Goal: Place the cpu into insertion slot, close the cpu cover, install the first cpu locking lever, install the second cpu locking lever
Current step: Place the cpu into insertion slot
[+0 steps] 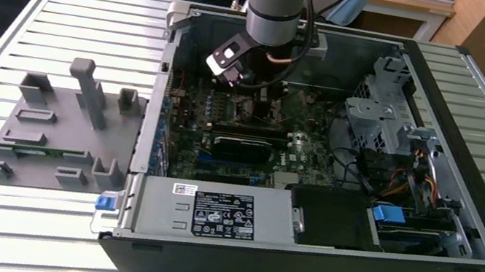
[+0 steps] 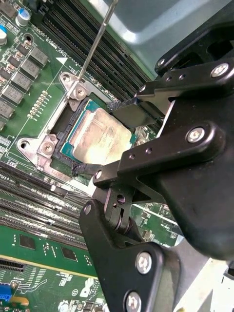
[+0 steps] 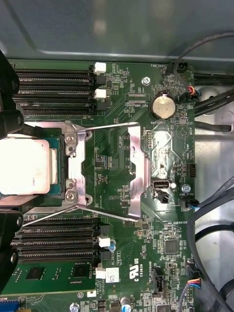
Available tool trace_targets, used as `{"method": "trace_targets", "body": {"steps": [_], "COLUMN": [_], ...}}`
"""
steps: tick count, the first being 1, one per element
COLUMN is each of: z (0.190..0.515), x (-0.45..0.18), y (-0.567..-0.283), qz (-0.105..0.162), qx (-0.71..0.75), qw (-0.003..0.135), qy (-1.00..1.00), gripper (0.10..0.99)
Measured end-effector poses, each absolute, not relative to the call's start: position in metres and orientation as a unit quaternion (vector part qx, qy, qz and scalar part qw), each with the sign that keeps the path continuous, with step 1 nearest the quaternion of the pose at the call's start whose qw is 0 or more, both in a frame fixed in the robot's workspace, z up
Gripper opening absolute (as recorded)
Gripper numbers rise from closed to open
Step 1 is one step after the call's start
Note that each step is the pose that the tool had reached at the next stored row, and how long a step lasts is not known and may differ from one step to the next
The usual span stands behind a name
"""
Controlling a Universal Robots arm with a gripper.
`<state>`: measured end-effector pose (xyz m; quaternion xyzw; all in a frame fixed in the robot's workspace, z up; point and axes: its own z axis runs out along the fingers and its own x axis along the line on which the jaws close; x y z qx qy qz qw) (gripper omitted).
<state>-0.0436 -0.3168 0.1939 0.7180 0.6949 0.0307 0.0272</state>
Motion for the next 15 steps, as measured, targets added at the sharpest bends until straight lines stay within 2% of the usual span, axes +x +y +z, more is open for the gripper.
{"method": "trace_targets", "body": {"steps": [14, 15], "z": [0.1904, 0.1905], "x": [-0.0436, -0.0437], "y": [-0.3165, -0.3166], "qz": [0.03, 0.03], "qx": [0.718, 0.718], "qw": [0.027, 0.027], "qy": [0.695, 0.695], "gripper": [0.549, 0.612]}}
